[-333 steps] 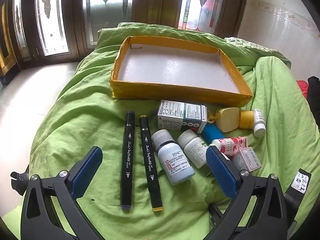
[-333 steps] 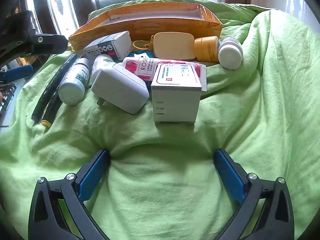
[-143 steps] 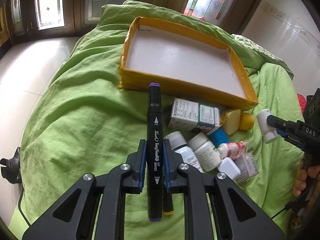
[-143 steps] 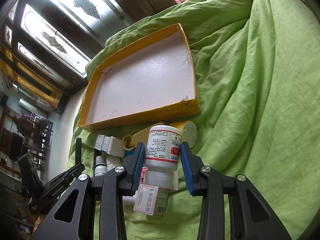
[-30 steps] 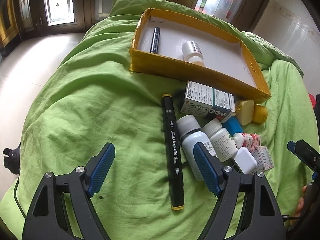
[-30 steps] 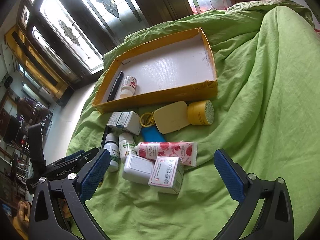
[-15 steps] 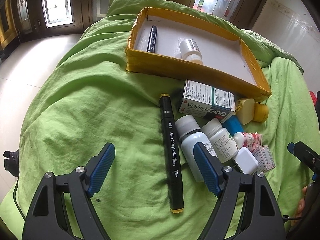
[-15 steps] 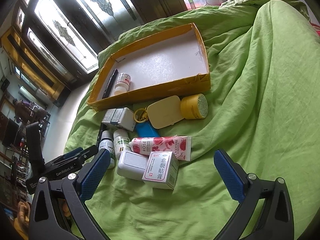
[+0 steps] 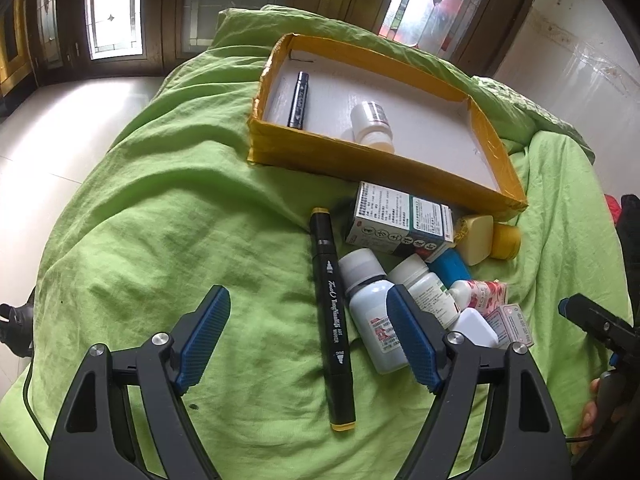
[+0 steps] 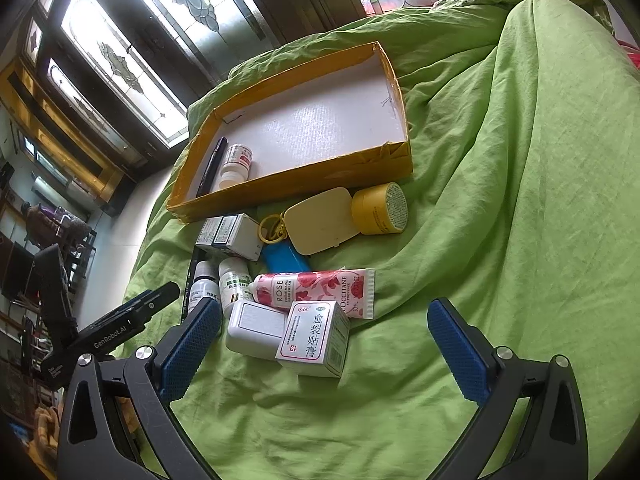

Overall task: Organize rigid objects
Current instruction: 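Withdraw both tools from the tray back toward the remaining items, then grasp the yellow-capped black marker with the left tool while the right tool grasps the white-pink ointment box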

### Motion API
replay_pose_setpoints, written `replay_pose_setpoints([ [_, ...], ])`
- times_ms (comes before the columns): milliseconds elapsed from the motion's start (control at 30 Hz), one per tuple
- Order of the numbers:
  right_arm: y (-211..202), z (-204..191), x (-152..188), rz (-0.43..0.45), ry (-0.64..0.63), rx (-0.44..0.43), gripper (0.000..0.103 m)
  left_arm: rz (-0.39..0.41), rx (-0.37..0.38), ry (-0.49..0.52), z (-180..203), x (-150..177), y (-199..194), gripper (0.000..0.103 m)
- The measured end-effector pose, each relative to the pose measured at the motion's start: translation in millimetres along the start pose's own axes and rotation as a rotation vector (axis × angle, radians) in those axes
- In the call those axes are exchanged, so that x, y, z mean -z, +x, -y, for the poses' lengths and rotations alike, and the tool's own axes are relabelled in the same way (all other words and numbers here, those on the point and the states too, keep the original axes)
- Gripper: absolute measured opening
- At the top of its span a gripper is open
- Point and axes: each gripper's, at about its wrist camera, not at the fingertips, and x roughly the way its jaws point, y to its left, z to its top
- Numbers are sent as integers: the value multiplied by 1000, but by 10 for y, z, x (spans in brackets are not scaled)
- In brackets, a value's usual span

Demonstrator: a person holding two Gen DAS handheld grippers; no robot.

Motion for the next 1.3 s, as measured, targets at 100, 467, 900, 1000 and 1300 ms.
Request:
replay_pose_setpoints([
  [100,-4,4,-3,2,4,0,102,-39,-8,20,39,8,85,49],
  [467,28,50,-21,-15,29,20,102,-108,-119,125,269,31,416,36],
  [900,355,-137,147,-177,-63,17,46,-101,-78,16,57,-24,347,16],
  [1000,473,-108,113,-223,-35,7,38,-103,-78,11,58,-24,362,16],
  [1300,483,-157,175,-248,-94,45,36,-107,-90,35,126,-24,420,16],
])
